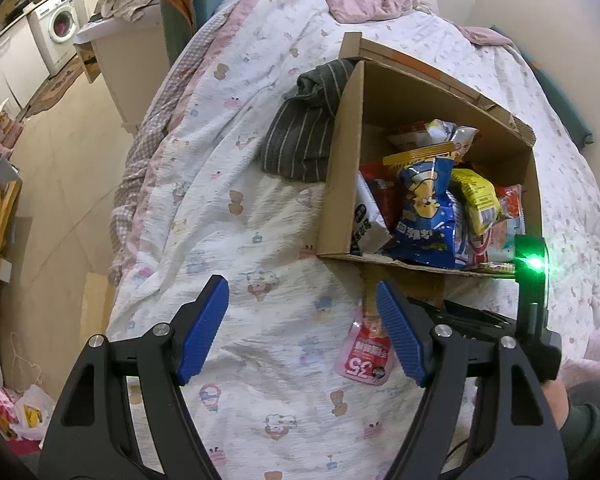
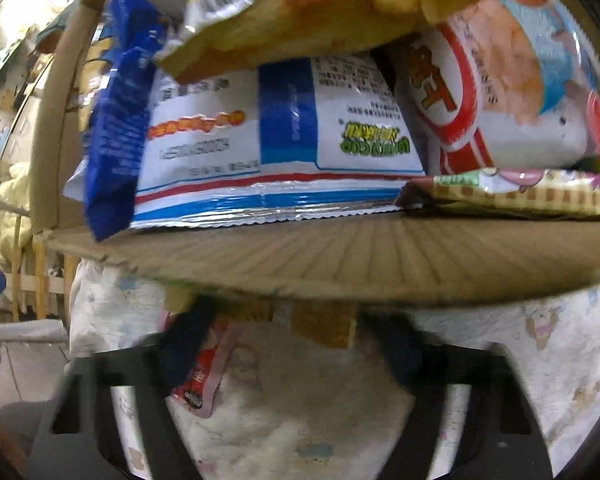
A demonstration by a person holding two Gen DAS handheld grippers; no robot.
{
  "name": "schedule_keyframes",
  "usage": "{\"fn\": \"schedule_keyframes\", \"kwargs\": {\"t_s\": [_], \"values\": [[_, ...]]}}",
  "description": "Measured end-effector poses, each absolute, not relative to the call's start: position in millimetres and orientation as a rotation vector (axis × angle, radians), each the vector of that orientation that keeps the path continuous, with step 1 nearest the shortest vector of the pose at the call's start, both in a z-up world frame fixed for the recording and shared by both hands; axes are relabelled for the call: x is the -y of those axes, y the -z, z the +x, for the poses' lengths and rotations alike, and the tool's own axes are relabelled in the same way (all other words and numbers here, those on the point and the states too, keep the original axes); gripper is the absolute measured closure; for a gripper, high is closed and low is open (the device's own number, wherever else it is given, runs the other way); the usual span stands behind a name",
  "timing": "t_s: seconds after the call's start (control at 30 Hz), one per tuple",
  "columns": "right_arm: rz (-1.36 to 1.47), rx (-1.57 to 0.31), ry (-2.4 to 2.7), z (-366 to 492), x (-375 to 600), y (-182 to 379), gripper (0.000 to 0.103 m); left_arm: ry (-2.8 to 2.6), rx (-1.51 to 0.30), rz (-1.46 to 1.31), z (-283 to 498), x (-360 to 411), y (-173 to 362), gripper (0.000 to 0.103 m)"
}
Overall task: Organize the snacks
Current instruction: 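Grasp the pink-and-red pouch with the left gripper while the right grasps the tan chip bag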
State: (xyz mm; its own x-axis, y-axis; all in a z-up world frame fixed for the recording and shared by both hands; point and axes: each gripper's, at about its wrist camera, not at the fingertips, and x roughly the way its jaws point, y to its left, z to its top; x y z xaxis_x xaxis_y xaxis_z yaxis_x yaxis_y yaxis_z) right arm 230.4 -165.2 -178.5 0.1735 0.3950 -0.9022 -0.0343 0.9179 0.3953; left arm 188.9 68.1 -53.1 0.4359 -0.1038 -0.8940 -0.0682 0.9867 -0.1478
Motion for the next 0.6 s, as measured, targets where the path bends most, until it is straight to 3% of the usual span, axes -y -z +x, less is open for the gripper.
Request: {"fn": "schedule_keyframes", "kwargs": {"t_s": [0.07, 0.1, 0.13, 0.43, 0.6], "values": [[0.343, -1.364, -0.338, 228, 171, 176, 0.070, 0.027, -1.119, -0.152, 189, -63, 53, 0.030], [0.352, -1.367, -0.350, 226, 174, 174, 0.073, 0.029, -1.118, -0.142, 188, -61, 53, 0.030], [0.350, -1.372, -0.357, 224, 176, 173, 0.086, 0.034, -1.115, -0.133, 187, -58, 53, 0.030], [0.371, -1.320, -0.425, 188, 198, 145, 0.088, 0.065, -1.145, -0.071, 184, -39, 61, 0.030], [0.372, -1.290, -0.404, 178, 225, 136, 0.088, 0.090, -1.248, -0.056, 184, -24, 87, 0.030]]}}
